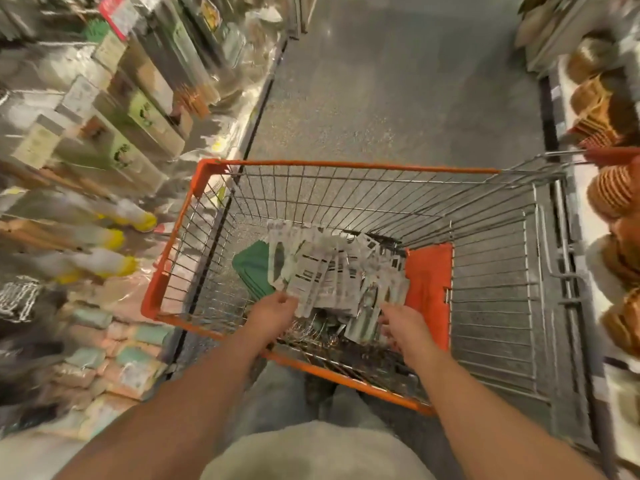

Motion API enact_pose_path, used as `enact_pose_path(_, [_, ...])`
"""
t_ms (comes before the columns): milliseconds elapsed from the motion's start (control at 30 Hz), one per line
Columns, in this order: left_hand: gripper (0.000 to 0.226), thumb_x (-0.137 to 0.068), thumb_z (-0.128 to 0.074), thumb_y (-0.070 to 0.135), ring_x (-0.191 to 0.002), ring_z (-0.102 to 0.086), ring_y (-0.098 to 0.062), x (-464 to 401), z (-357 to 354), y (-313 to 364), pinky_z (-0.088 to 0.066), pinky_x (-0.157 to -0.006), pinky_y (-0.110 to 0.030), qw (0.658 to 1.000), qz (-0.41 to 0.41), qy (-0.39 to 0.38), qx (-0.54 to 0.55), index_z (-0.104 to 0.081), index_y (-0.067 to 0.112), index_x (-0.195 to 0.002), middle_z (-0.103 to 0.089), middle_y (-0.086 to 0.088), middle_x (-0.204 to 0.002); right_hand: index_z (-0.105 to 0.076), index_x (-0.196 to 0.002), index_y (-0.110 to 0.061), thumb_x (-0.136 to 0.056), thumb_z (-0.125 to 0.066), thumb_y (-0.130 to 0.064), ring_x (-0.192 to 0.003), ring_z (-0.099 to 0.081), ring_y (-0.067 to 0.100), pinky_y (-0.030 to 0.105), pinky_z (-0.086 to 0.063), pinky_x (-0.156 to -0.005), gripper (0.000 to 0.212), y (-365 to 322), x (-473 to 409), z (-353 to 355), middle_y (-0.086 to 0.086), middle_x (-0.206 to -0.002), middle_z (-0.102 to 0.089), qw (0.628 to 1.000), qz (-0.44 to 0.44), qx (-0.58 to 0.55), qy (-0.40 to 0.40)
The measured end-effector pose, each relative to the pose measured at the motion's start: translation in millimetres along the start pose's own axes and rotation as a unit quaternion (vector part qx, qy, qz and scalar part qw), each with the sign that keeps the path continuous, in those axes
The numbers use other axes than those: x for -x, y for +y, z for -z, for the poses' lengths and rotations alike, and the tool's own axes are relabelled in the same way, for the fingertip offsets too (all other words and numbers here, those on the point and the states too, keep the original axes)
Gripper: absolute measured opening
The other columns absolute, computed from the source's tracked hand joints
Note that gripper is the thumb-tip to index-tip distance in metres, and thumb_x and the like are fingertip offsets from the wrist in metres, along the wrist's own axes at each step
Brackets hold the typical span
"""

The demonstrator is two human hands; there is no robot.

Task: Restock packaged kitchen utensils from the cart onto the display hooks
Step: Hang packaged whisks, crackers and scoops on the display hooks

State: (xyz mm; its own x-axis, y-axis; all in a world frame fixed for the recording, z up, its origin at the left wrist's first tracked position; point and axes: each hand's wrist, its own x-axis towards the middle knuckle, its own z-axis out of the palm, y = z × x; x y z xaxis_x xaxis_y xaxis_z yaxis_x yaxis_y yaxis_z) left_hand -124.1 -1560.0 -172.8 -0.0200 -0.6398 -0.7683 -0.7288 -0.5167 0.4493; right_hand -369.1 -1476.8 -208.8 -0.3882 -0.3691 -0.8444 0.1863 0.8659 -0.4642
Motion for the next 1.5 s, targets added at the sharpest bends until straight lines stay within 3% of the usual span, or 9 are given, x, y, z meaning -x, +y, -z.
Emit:
enact_pose_path(100, [0.04, -0.087, -0.052, 0.05, -0.099, -0.07, -0.04, -36.4, -3.6, -18.2, -0.057, -0.086, -0.05, 0.999, 0.037, -0.036, -0.012, -0.068, 0.013, -0.09, -0.072, -0.024, -0.105, -0.066, -0.096, -0.008, -0.1, -0.065, -0.036, -0.061, -0.052, 0.018, 0.031, -0.037, -0.05, 0.028, -0.7, -7.4, -10.9, 0.007, -0.075, -0.061, 0.999, -0.019, -0.027, 0.016])
enact_pose_path(233, [0.031, -0.103, -0.052, 0.039, -0.073, -0.06, -0.018, -46.3, 3.8, -18.6, -0.047, -0.061, -0.029, 0.995, 0.039, -0.077, -0.041, -0.062, 0.012, -0.092, -0.067, -0.009, -0.087, -0.066, -0.097, -0.012, -0.102, -0.06, -0.04, -0.063, -0.055, 0.017, 0.031, -0.042, -0.054, 0.029, 7.6, -5.7, -16.8, 0.002, -0.074, -0.062, 0.997, -0.048, -0.031, 0.044])
enact_pose_path(433, [0.026, -0.101, -0.054, 0.03, -0.073, -0.061, -0.02, -87.0, 13.5, -29.5, -0.044, -0.061, -0.029, 0.991, 0.066, -0.092, -0.067, -0.066, 0.015, -0.084, -0.071, -0.008, -0.089, -0.066, -0.099, -0.012, -0.104, -0.057, -0.036, -0.061, -0.055, 0.019, 0.03, -0.044, -0.054, 0.026, 21.4, -14.0, -30.4, 0.003, -0.071, -0.06, 0.992, -0.081, -0.04, 0.087])
enact_pose_path(567, [0.031, -0.101, -0.053, 0.032, -0.077, -0.063, -0.026, -106.3, 18.4, -15.7, -0.047, -0.071, -0.034, 0.992, 0.036, -0.075, -0.096, -0.061, 0.019, -0.073, -0.065, -0.002, -0.074, -0.063, -0.118, -0.014, -0.103, -0.059, -0.037, -0.088, -0.064, 0.021, 0.044, -0.058, -0.087, 0.028, 7.5, -23.2, -53.9, 0.005, -0.098, -0.068, 0.995, -0.067, -0.017, 0.074])
enact_pose_path(833, [0.05, -0.105, -0.053, 0.033, -0.065, -0.055, -0.007, -152.4, -9.7, 5.4, -0.05, -0.063, -0.025, 0.996, 0.023, -0.075, -0.052, -0.044, 0.013, -0.151, -0.064, -0.003, -0.122, -0.039, -0.156, -0.02, -0.106, -0.051, -0.043, -0.135, -0.051, 0.024, 0.043, -0.044, -0.11, 0.056, -16.4, -75.0, -88.0, 0.002, -0.154, -0.049, 0.996, 0.016, 0.081, 0.014])
enact_pose_path(1000, [0.067, -0.101, -0.063, 0.03, -0.103, -0.069, -0.026, -171.5, -29.2, 1.0, -0.061, -0.09, -0.039, 0.996, 0.018, -0.088, -0.014, -0.032, 0.013, -0.158, -0.064, -0.013, -0.13, -0.024, -0.162, -0.026, -0.103, -0.044, -0.054, -0.152, -0.03, 0.031, 0.058, -0.027, -0.123, 0.069, -12.2, -99.4, -100.3, 0.004, -0.167, -0.03, 1.0, -0.011, 0.027, -0.002])
enact_pose_path(1133, [0.061, -0.106, -0.056, 0.027, -0.082, -0.062, -0.008, -169.5, -29.9, -2.9, -0.053, -0.06, -0.011, 0.994, 0.021, -0.088, 0.056, -0.03, 0.014, -0.16, -0.063, 0.001, -0.108, -0.038, -0.156, -0.025, -0.108, -0.038, -0.05, -0.149, -0.035, 0.029, 0.049, -0.029, -0.122, 0.055, -22.5, -105.4, -109.2, 0.006, -0.162, -0.037, 1.0, -0.006, 0.004, 0.016])
enact_pose_path(1267, [0.056, -0.107, -0.047, 0.042, -0.124, -0.059, -0.029, -164.5, -23.7, -10.0, -0.048, -0.109, -0.045, 0.985, 0.064, -0.072, 0.142, -0.035, 0.019, -0.157, -0.054, -0.014, -0.147, -0.054, -0.145, -0.02, -0.112, -0.032, -0.044, -0.129, -0.049, 0.014, 0.028, -0.033, -0.105, 0.047, -34.1, -89.7, -110.6, -0.002, -0.143, -0.056, 0.998, 0.014, -0.051, -0.014])
enact_pose_path(1500, [0.07, -0.096, -0.044, 0.071, -0.119, -0.061, -0.027, -160.5, -17.0, -12.4, -0.049, -0.106, -0.05, 0.98, 0.057, -0.089, 0.168, -0.05, 0.021, -0.143, -0.063, -0.011, -0.136, -0.043, -0.156, -0.021, -0.111, -0.033, -0.047, -0.15, -0.033, 0.019, 0.037, -0.023, -0.121, 0.053, -31.1, -74.3, -119.3, 0.002, -0.163, -0.037, 0.999, 0.029, 0.018, -0.038])
